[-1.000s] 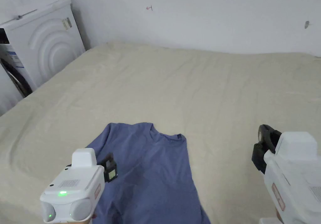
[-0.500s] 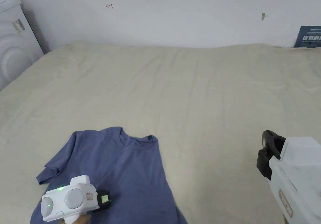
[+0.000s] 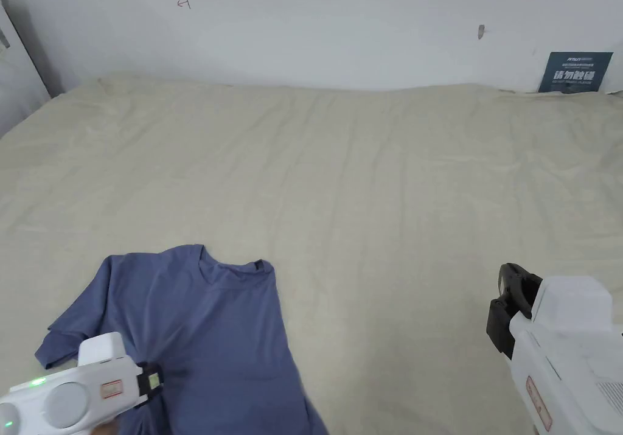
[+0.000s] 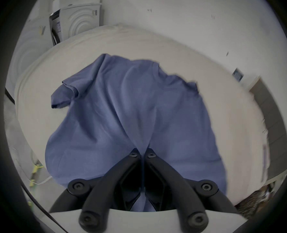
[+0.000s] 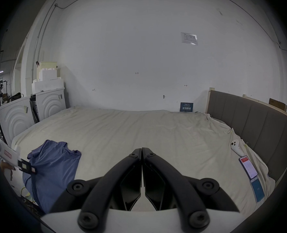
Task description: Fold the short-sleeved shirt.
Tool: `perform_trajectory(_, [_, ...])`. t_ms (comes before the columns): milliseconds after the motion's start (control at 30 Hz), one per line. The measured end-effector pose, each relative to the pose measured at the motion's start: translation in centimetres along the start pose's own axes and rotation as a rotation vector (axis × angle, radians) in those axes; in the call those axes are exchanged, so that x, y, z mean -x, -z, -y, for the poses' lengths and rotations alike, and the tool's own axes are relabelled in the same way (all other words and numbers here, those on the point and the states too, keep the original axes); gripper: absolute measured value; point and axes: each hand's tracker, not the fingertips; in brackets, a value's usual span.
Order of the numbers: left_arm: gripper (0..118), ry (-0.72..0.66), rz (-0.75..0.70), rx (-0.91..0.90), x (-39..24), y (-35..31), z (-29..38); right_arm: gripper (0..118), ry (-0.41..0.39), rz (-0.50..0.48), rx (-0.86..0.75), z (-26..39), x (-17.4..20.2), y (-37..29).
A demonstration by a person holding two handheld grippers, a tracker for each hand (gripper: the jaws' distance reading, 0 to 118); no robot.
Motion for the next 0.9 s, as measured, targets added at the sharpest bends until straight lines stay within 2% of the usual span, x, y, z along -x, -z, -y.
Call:
perform_trajectory(200, [0,0.041,0.120,-0.070,-3.2,-4.2,-1.4,0,0.012,0.033,-0.023,-0.2,-2.6,-1.1])
perform_trajectory(367, [0,0.126,0.233,-0.154,-10.3,-6.9,-3.8,0,0.035,0.079,-0.052,-0.6,-4.7,-2.8])
perform_trajectory(633, [0,0.232,0.519,-0.231,-22.6,-9.7,-7.8,0,0.054,0.172,-0.083,-0.2,-9.0,-5.6])
perform_trajectory(900, [0,0.411,0.723,-0.246,-33.9,-11.5,-7.7,0,0.058,0.273,-0.116,-0.5,-12.8,-8.2])
